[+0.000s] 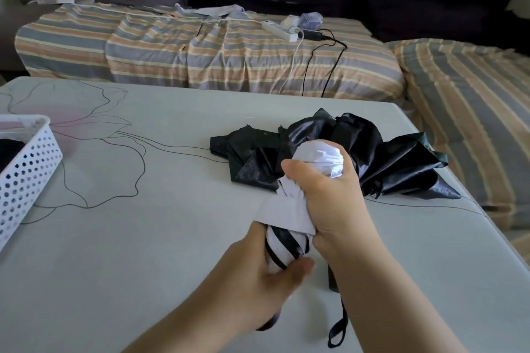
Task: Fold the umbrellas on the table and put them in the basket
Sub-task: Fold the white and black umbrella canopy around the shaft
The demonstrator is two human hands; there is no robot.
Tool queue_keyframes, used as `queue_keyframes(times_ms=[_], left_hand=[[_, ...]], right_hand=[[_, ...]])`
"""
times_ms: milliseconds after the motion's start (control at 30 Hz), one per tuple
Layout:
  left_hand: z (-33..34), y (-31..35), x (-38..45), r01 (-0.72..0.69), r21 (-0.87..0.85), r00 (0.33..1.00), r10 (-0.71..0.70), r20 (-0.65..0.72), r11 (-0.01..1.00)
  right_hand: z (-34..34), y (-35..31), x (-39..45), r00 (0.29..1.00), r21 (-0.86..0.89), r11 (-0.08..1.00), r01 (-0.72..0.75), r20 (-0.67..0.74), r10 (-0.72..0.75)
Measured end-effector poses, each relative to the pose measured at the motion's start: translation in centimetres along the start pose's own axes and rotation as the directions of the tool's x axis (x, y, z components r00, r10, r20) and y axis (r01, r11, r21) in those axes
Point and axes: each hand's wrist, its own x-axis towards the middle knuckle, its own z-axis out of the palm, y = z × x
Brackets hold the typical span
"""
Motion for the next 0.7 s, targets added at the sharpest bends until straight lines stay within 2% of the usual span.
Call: queue_keyframes(times_ms=[100,167,233,300,333,400,433,500,567,600,700], left_hand=[[-1.3,0.0,0.3,0.047,-0.303,0.979,0.016,0.203,0.952],[-1.4,0.4,0.2,0.131,-0.492,0.963,0.007,0.269,0.861],[-1.4,0.9,0.1,0.252,-0.602,0.936,-0.033,0.351,0.758],[-1.3,1.0,-0.1,0.319,-0.671,0.926,-0.07,0.371,0.669],[-1.3,1.1,-0.1,0.304,-0.667,0.939,-0.097,0.329,0.68],[-1.1,1.0,0.0,0.178,-0.512,0.984,-0.138,0.115,0.84],[-1.3,1.1,-0.1,0.092,-0.401,0.992,-0.117,-0.04,0.911],[-1.9,0.9,-0.1,-0.135,-0.287,0.962,0.057,-0.266,0.948],[-2.8,0.3,0.0,-0.299,-0.15,0.916,0.24,-0.321,0.942],[-3.3,-0.3,0.0,-0.335,-0.079,0.896,0.292,-0.334,0.939],[-4.0,-0.1,-0.2,-0.313,0.009,0.856,0.286,-0.43,0.95]], right_hand=[[-0.3,-0.3,-0.2,0.993,0.025,0.996,-0.08,0.093,0.077],[-0.3,-0.2,-0.3,0.97,0.033,0.986,-0.165,0.184,0.156],[-0.1,-0.2,-0.5,0.938,0.084,0.968,-0.238,0.278,0.206],[0.0,-0.3,-0.6,0.912,0.136,0.943,-0.304,0.327,0.247],[0.1,-0.3,-0.6,0.908,0.141,0.939,-0.315,0.333,0.255],[0.1,-0.1,-0.5,0.915,0.111,0.948,-0.299,0.316,0.252],[0.1,0.1,-0.4,0.922,0.083,0.956,-0.28,0.301,0.244],[0.1,0.4,-0.1,0.942,0.031,0.97,-0.241,0.248,0.226],[0.1,0.6,0.1,0.966,-0.032,0.982,-0.184,0.181,0.187],[0.1,0.8,0.1,0.971,-0.059,0.985,-0.162,0.167,0.17],[0.4,0.7,-0.1,0.96,-0.026,0.987,-0.156,0.23,0.158]])
